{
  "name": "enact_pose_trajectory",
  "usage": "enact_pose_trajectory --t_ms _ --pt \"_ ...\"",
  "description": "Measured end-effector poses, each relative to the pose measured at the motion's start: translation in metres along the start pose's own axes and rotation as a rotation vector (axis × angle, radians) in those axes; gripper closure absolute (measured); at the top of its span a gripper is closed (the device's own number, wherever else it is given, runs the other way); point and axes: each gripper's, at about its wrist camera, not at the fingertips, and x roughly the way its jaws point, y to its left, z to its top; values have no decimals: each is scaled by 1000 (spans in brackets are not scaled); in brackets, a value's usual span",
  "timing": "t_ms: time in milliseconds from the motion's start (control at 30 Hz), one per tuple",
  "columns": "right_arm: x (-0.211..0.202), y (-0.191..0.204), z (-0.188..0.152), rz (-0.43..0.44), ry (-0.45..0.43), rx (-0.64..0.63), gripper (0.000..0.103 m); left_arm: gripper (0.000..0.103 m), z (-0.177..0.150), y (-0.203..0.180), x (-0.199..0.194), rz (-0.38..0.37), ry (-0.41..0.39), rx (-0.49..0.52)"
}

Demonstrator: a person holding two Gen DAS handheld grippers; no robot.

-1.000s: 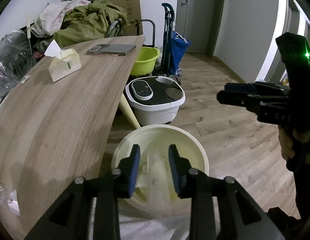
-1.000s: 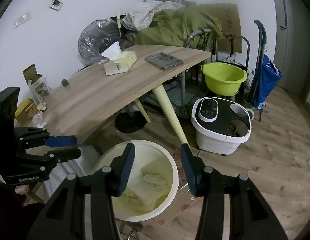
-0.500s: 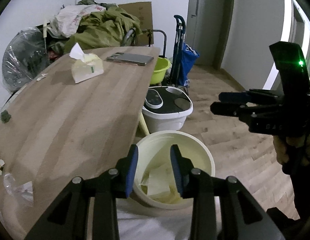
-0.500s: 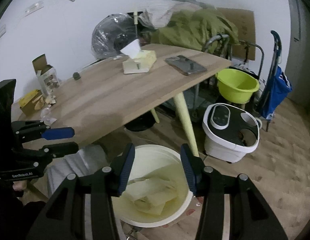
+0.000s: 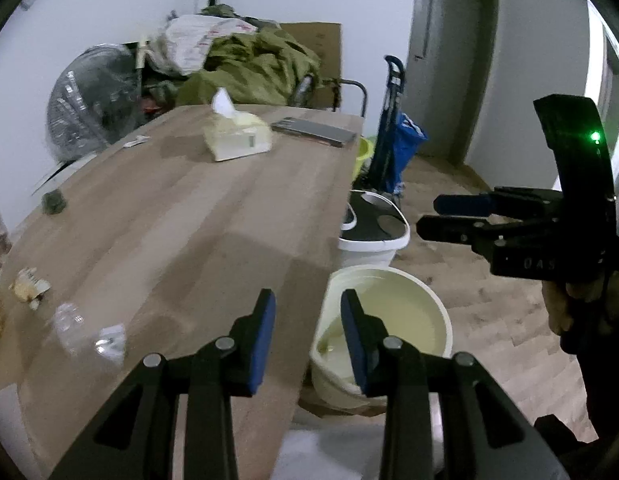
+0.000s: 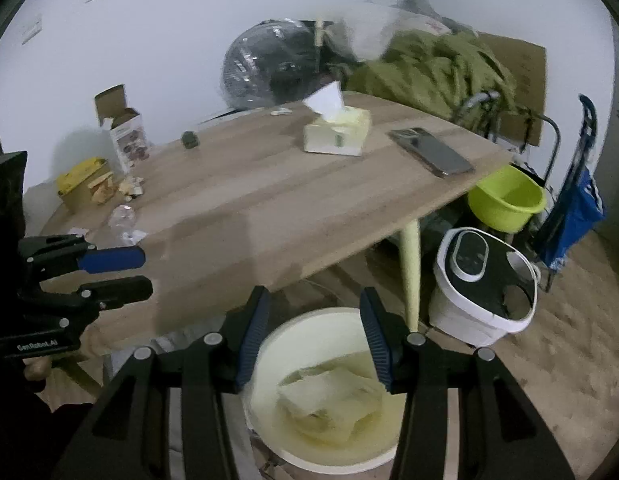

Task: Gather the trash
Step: 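Move both grippers back over the table toward the remaining trash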

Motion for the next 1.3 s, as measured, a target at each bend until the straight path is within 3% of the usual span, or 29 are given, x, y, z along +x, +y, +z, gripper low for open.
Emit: enact_pose_trajectory --t_ms 767,1300 --pt "56 125 47 185 46 -232 58 63 -50 110 -73 218 -72 -253" --pt "109 191 67 326 93 -316 58 60 -81 174 -106 406 -52 -393"
